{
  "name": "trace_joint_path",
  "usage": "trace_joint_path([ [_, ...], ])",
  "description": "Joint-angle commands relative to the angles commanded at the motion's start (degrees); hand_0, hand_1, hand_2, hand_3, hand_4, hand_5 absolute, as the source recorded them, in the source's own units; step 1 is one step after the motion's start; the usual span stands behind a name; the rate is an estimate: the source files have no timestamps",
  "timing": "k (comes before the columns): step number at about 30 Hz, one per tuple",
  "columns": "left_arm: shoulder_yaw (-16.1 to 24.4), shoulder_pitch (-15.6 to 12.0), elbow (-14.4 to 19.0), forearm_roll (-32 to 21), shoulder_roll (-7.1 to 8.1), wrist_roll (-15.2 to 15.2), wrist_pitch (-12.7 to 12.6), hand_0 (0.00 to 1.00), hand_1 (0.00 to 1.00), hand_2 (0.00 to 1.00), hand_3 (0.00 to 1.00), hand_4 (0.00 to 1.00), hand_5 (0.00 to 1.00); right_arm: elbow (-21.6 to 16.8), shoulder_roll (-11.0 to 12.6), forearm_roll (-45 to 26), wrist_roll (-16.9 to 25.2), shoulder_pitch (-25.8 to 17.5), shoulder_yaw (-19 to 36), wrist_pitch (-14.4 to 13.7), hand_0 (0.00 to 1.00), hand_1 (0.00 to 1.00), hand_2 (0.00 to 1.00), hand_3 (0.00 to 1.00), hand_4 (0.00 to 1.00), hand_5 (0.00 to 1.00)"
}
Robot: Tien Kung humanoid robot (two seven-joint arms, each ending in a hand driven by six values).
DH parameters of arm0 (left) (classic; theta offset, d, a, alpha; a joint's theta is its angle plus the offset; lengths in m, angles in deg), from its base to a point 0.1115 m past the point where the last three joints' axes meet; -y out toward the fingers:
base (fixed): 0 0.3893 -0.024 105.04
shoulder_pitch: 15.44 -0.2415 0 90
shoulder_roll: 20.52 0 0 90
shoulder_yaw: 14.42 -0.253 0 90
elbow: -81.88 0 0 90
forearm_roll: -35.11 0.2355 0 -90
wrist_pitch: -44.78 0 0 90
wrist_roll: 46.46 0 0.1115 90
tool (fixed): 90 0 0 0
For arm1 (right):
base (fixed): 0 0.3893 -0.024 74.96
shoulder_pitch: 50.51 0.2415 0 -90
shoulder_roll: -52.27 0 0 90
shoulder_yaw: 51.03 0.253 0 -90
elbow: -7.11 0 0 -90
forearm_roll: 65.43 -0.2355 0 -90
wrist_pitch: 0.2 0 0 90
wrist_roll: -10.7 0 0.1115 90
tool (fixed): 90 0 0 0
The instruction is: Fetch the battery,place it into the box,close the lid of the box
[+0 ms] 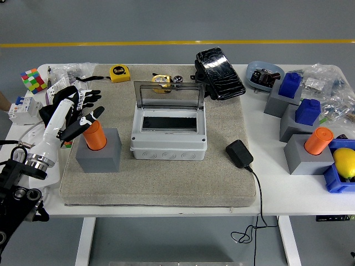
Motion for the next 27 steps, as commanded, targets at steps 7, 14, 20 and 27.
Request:
trace_joint_path([
  [7,-1.7,0.5,-1.3,0.3,-0.47,-2.3,-1.8,0.674,0.779,0.788,0.807,0.998,0.485,0.0,0.1,-0.1,0.0,0.1,-0.1,0.0,0.660,0.631,0.629,0.541,0.936,0.444],
  [14,-3.3,1.4,-2.8,-0.4,-1.07,-4.5,-3.7,0.490,0.636,0.645,0.695,0.998,0.206,0.0,-0.1,-0.2,0.1,0.3,-0.4,0.0,0.660,0.631,0.629,0.541,0.937,0.444],
  [20,-4.1,2.2,-4.1,-1.3,-1.33,-5.2,-4.0,0.419,0.555,0.549,0.615,0.998,0.002,0.0,-0.1,-0.3,0.1,0.4,-0.6,0.0,0.660,0.631,0.630,0.542,0.938,0.444],
  [27,-4.5,2.8,-5.5,-2.5,-1.54,-5.6,-3.7,0.420,0.529,0.520,0.601,0.998,0.002,0.0,-0.1,-0.4,0.1,0.3,-0.6,0.0,0.660,0.631,0.631,0.544,0.939,0.442],
])
